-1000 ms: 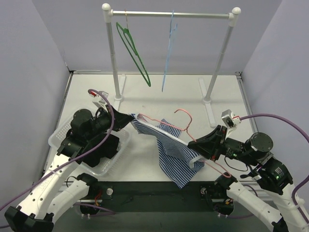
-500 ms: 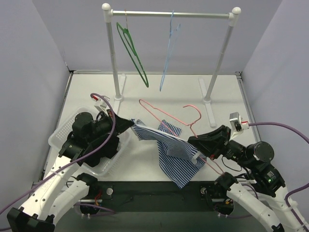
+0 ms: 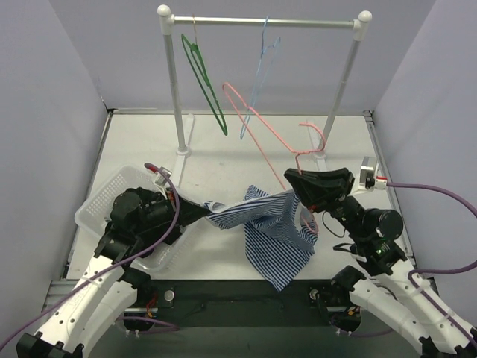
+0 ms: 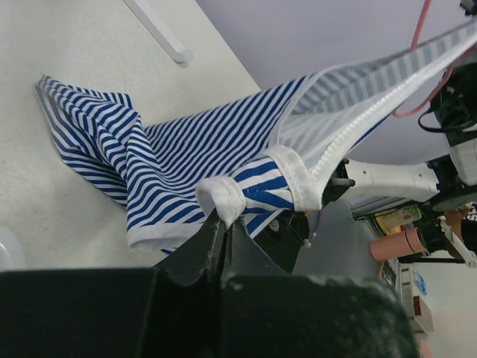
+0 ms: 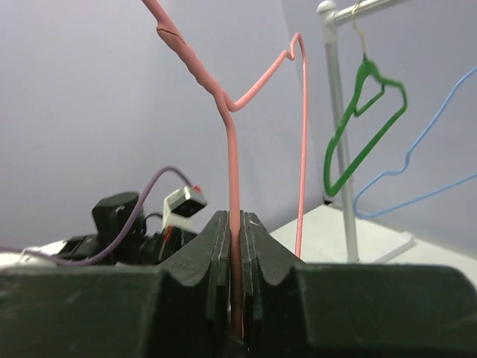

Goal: Remove the tank top from the hanger

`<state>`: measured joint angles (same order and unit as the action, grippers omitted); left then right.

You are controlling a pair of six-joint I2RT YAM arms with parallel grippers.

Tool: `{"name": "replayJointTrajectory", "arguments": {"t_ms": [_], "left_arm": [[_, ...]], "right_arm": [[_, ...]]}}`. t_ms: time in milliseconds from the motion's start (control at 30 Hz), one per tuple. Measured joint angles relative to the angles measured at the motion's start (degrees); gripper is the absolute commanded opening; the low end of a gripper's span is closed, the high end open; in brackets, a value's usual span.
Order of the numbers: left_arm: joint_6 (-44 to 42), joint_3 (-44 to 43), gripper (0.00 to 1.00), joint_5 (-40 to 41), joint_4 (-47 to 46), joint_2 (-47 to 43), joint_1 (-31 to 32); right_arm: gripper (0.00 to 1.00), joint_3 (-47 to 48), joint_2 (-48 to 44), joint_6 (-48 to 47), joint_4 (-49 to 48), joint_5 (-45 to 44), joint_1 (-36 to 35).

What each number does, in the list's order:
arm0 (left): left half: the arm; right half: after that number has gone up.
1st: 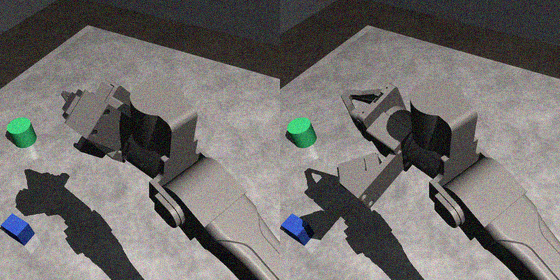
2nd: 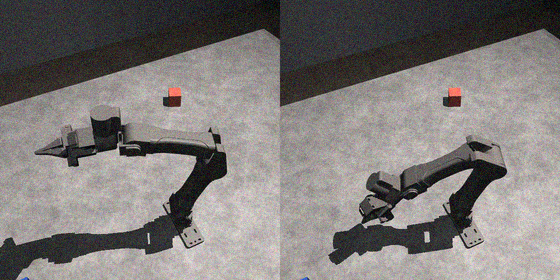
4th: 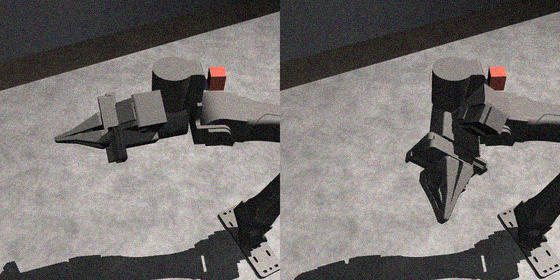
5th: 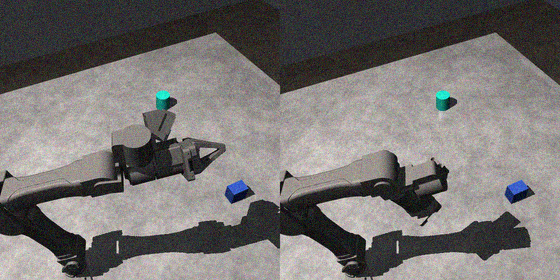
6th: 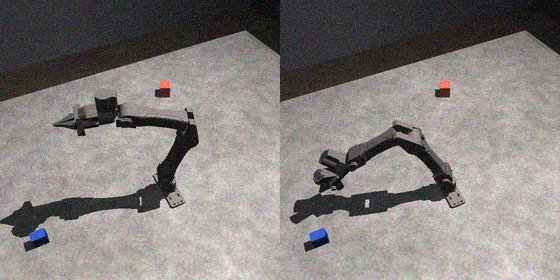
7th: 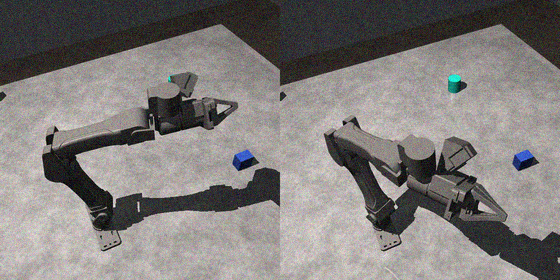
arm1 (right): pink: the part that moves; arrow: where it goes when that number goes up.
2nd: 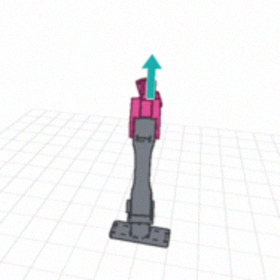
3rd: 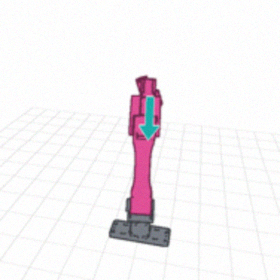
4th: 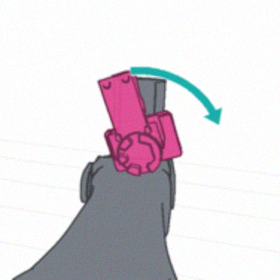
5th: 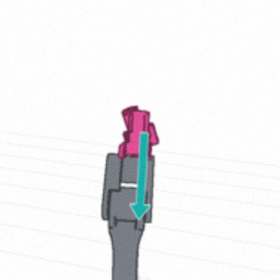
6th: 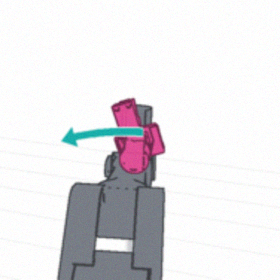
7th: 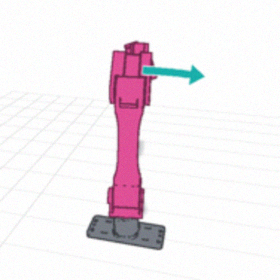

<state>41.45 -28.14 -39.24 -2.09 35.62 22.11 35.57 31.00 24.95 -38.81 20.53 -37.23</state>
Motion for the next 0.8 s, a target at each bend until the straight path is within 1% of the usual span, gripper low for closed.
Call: {"name": "replayJointTrajectory", "arguments": {"t_ms": [133, 267, 433, 533, 667, 800], "left_arm": [[0.33, 1.07, 0.0, -2.69, -1.77, -0.11, 0.02], [0.17, 1.14, 0.0, -4.63, -2.43, -0.35, 0.02], [-0.07, 1.16, 0.0, -6.38, -2.54, 0.48, 0.02], [-0.07, 1.75, 0.0, -6.69, -2.56, 0.59, 0.02], [-0.04, 2.64, 0.0, -7.39, -2.36, 0.74, 0.02], [-0.15, 2.67, 0.0, -7.74, -1.44, 0.2, 0.02]], "right_arm": [[0.0, 2.62, 5.49, -3.21, -6.25, -4.07, -0.04], [0.0, 2.97, 9.55, -6.71, -13.44, -6.82, -0.33], [0.0, 4.33, 14.84, -8.41, -21.03, -9.38, -0.52], [0.0, 6.12, 18.08, -8.79, -25.11, -13.46, -0.66], [0.0, 9.05, 20.9, -10.99, -28.06, -19.85, -0.66], [0.0, 13.27, 21.77, -14.45, -26.34, -22.8, -0.66]]}}
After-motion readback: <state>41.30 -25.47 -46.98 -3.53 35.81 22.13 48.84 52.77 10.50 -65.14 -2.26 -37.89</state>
